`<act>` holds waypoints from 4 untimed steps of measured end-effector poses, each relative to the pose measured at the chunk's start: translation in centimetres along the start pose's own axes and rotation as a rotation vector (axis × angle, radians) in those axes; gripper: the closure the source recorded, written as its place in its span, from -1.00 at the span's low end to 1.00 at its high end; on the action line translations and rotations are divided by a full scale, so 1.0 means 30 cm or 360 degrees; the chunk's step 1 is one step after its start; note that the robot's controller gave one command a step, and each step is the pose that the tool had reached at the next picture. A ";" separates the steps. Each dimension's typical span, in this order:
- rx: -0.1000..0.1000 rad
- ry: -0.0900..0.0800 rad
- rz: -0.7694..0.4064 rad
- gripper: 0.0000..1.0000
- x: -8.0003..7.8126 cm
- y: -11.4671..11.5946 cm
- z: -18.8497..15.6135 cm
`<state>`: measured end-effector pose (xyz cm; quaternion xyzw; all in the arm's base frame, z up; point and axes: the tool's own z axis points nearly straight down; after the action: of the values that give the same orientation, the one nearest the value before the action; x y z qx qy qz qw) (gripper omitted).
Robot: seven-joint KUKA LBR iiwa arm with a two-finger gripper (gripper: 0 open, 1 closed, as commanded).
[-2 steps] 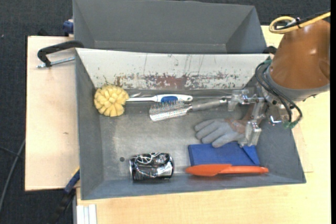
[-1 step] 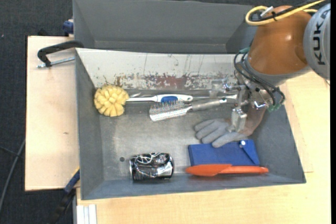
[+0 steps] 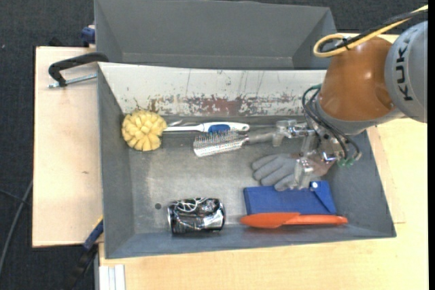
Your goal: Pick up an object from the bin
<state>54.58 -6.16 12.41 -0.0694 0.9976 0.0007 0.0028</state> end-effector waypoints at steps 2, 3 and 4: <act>-0.0002 -0.0011 0.0345 1.00 -0.057 -0.039 0.176; -0.0002 -0.0010 0.0345 1.00 -0.056 -0.038 0.177; -0.0003 -0.0004 0.0345 1.00 -0.052 -0.036 0.156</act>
Offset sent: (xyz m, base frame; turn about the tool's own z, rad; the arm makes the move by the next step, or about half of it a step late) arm 0.0170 -0.0103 -0.0541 0.2182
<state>56.30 -7.02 7.74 0.0390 0.9992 0.0021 0.0038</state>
